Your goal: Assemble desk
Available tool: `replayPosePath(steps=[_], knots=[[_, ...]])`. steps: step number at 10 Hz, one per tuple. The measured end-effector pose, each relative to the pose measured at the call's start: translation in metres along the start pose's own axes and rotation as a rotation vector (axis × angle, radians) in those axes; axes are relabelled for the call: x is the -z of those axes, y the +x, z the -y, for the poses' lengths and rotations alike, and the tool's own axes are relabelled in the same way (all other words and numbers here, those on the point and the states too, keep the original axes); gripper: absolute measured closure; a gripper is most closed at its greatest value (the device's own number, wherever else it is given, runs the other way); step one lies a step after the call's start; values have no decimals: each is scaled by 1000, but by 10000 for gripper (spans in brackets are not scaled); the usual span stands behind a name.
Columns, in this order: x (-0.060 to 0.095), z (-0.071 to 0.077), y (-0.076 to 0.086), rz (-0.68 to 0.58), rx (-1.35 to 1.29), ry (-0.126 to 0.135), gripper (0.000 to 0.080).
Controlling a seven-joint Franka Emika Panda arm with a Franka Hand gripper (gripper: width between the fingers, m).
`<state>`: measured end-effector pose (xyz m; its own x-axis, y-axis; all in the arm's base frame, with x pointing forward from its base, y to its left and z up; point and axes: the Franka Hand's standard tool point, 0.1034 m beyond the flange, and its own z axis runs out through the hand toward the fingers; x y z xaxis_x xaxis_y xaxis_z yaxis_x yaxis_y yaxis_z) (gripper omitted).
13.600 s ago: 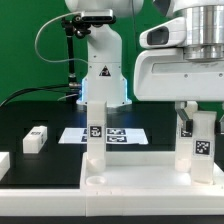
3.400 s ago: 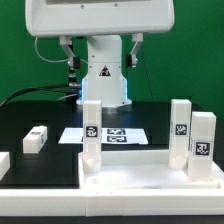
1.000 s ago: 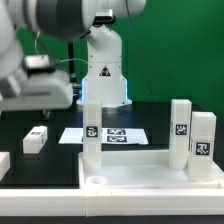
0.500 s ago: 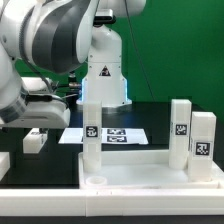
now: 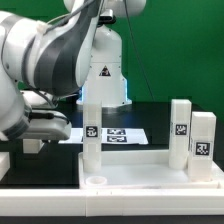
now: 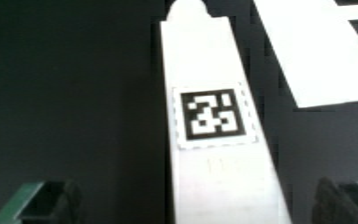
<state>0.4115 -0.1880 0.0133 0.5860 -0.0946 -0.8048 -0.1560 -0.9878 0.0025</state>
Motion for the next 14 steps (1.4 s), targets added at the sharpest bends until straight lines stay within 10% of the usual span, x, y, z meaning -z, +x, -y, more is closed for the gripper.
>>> replayPosePath(steps=[2, 6, 12, 14], knots=[[1, -1, 0, -4, 0, -2, 151], [1, -1, 1, -4, 0, -2, 514], [6, 3, -8, 27, -6, 18, 514], [52, 17, -39, 71, -37, 69, 512]])
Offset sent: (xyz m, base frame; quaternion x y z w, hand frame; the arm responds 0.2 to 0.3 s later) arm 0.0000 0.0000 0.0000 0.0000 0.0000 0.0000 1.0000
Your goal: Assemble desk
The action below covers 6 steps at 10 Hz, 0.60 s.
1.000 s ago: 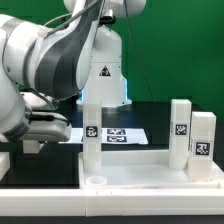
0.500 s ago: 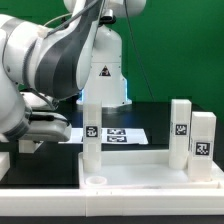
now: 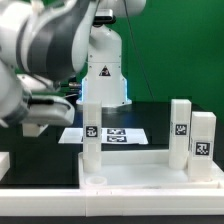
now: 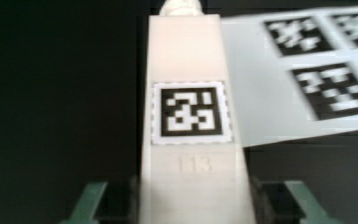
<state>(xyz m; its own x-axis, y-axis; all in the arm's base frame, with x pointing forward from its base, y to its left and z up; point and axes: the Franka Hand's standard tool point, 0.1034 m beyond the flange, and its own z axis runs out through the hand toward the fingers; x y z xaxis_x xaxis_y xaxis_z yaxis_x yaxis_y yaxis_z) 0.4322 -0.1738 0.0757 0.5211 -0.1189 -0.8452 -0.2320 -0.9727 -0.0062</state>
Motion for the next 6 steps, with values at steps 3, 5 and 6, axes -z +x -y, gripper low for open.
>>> replayPosePath(steps=[3, 5, 6], knots=[[31, -4, -4, -47, 15, -76, 512], [37, -5, 5, -134, 24, -91, 512], [31, -2, 13, -196, 27, -104, 512]])
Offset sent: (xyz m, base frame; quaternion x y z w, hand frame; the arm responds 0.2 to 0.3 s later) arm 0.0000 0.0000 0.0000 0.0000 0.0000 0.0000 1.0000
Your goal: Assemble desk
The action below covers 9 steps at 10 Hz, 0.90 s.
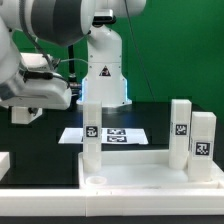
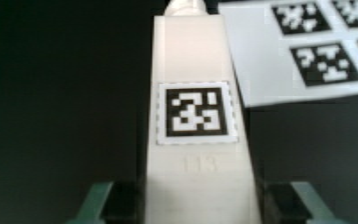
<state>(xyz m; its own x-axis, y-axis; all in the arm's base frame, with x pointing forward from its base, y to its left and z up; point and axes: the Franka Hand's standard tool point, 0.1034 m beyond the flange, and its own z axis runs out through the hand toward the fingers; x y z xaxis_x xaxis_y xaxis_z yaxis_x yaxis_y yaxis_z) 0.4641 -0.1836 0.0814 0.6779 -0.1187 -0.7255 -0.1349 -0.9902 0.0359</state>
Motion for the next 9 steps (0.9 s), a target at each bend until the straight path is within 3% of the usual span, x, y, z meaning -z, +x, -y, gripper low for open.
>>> replayPosePath(steps=[1, 2, 3, 4, 5, 8, 9], knots=[[20, 8, -3, -40, 2, 21, 512], [65, 11, -10, -94, 0, 66, 512], [99, 4, -5, -155, -26, 78, 512], [125, 0, 5, -256, -22, 52, 512], [131, 3, 9, -345, -16, 36, 512], [135, 0, 14, -579, -25, 21, 512], [138, 11, 15, -650, -32, 14, 512]])
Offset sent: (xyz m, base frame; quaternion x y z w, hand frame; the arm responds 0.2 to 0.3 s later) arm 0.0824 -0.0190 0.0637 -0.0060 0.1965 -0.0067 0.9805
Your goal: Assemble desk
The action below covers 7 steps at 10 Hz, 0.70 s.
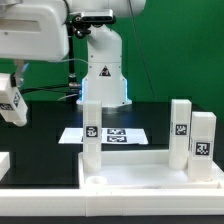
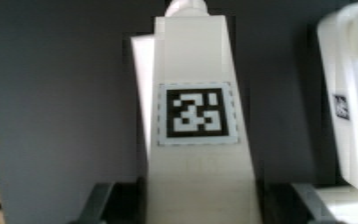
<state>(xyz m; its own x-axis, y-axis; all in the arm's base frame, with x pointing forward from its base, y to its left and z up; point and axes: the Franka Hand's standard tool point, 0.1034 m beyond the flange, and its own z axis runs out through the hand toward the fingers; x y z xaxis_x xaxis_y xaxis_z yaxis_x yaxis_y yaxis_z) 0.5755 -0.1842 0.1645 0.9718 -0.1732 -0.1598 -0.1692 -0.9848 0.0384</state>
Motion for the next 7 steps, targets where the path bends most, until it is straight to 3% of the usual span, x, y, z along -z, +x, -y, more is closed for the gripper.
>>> replayPosePath(steps=[3, 4, 5, 6, 7], knots=[[37, 79, 33, -274, -111, 9, 512], [42, 108, 37, -364, -145, 20, 512], [38, 129, 32, -419, -143, 31, 512], [30, 131, 23, -428, -154, 43, 512], [34, 128, 30, -526, -155, 38, 512]])
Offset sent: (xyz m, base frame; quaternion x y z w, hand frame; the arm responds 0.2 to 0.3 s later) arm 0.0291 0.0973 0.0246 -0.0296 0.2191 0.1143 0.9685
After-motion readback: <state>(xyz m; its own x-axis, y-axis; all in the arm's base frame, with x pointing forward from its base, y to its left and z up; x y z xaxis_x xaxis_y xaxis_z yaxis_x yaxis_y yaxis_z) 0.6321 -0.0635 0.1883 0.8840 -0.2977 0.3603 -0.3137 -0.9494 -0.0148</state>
